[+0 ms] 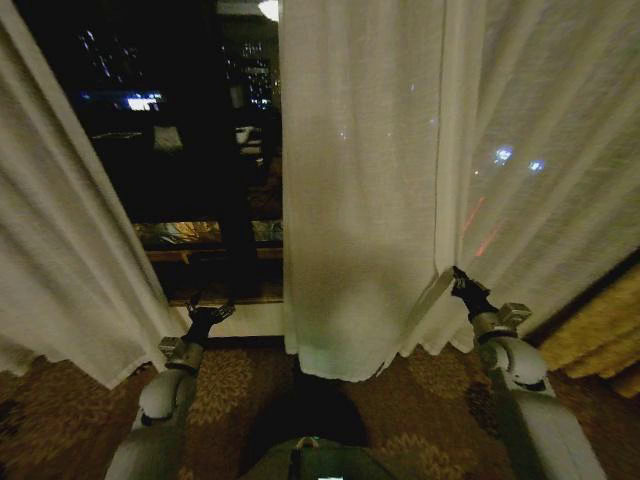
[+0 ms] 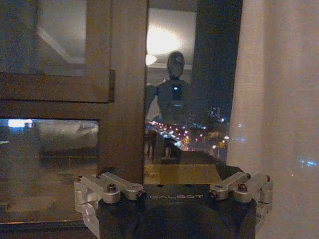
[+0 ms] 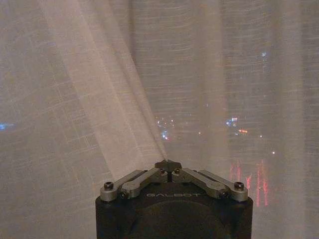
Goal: Open the curtains by pulling them apart, changing their state from closed to fully open.
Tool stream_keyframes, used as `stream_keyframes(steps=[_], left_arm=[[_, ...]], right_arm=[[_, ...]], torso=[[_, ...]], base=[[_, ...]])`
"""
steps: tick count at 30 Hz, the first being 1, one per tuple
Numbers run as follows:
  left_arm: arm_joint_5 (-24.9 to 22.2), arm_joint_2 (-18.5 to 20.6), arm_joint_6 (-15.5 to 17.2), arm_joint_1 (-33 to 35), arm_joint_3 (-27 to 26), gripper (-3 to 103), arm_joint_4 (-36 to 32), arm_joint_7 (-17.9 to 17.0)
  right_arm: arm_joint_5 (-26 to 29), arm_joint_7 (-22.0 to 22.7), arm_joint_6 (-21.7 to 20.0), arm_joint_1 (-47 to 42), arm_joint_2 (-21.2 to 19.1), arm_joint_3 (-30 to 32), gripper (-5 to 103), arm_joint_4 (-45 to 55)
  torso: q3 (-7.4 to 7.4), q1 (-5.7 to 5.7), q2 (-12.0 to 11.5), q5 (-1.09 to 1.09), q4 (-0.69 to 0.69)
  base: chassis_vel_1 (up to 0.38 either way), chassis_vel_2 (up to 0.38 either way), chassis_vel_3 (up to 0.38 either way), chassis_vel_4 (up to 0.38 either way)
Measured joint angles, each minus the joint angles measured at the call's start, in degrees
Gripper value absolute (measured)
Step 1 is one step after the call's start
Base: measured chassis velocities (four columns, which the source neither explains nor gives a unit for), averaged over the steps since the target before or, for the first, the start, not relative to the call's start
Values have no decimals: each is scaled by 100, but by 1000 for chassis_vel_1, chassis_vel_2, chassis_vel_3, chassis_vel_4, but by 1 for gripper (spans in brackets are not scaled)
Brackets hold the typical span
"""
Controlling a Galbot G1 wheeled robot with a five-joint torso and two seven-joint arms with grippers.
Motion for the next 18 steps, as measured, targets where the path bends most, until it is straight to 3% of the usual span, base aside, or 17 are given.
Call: stream_keyframes(steps=[18], left_arm=[[-6,12,-5,3,-1,100,-33,1]], right_arm=[[42,-8,16,-114,-5,123,0,82]], torso=[[0,0,0,-1,-1]], base=[[-269,-272,271,265]])
